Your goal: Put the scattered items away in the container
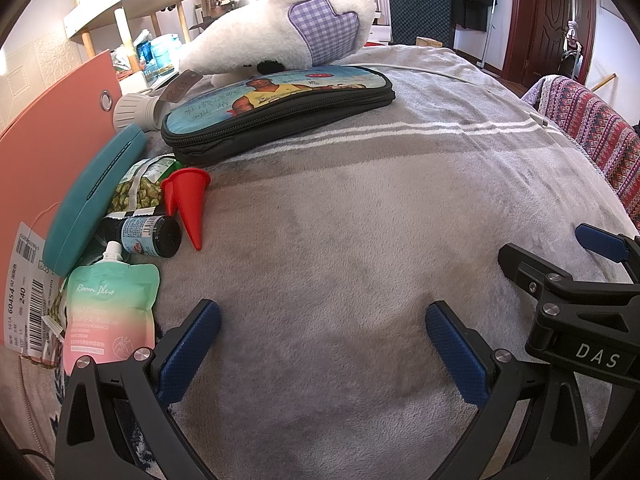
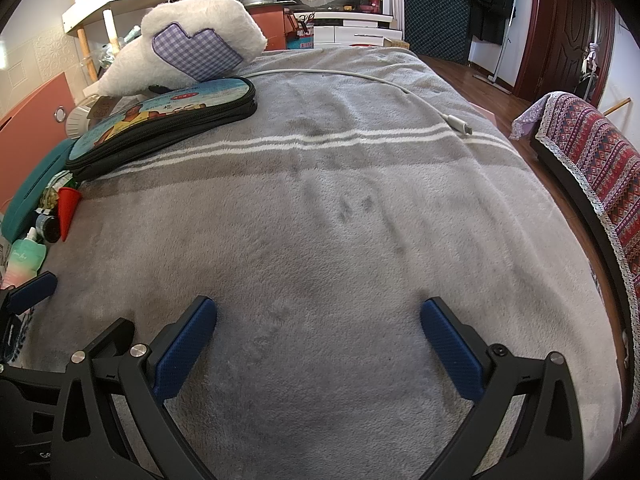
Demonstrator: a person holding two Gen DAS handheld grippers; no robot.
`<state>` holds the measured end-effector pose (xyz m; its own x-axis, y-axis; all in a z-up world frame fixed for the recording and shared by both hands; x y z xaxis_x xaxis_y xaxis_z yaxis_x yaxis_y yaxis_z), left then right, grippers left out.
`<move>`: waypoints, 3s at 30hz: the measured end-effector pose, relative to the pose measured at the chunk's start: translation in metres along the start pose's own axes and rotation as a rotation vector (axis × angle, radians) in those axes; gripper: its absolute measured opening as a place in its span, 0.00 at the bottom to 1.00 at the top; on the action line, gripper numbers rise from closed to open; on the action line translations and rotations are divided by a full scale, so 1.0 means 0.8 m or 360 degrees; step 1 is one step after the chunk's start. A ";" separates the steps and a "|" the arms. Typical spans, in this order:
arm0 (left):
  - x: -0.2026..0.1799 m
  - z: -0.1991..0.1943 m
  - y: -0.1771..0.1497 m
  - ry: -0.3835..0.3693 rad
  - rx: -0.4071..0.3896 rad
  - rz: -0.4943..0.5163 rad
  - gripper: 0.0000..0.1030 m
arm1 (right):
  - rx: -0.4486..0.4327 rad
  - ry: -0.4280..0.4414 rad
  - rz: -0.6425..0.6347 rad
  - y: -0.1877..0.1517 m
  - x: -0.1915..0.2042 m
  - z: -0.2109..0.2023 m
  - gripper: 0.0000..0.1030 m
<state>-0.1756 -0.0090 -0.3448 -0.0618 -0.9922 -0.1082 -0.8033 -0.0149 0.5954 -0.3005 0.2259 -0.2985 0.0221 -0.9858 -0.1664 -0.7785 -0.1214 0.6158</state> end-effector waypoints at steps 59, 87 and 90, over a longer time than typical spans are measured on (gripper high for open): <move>-0.002 0.003 0.001 0.0005 -0.0001 -0.0008 1.00 | -0.0001 0.0002 -0.0004 0.000 0.000 0.000 1.00; -0.010 0.012 0.006 0.0009 -0.0003 -0.0010 1.00 | -0.0001 0.0003 -0.0004 -0.002 0.000 0.002 1.00; -0.010 0.012 0.005 0.0009 -0.0003 -0.0010 1.00 | -0.0001 0.0004 -0.0004 -0.002 0.000 0.002 1.00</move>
<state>-0.1845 -0.0003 -0.3492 -0.0532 -0.9928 -0.1075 -0.8025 -0.0216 0.5963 -0.3004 0.2263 -0.3010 0.0257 -0.9857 -0.1664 -0.7782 -0.1242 0.6156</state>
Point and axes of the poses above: each gripper's, at about its wrist camera, not at the fingertips, and z roughly the way its jaws point, x to its left, y to its top, the point moved 10 cm from there along z, roughly the way its jaws point, and after that the axes turned 13 degrees about -y, right-handed, at the moved point
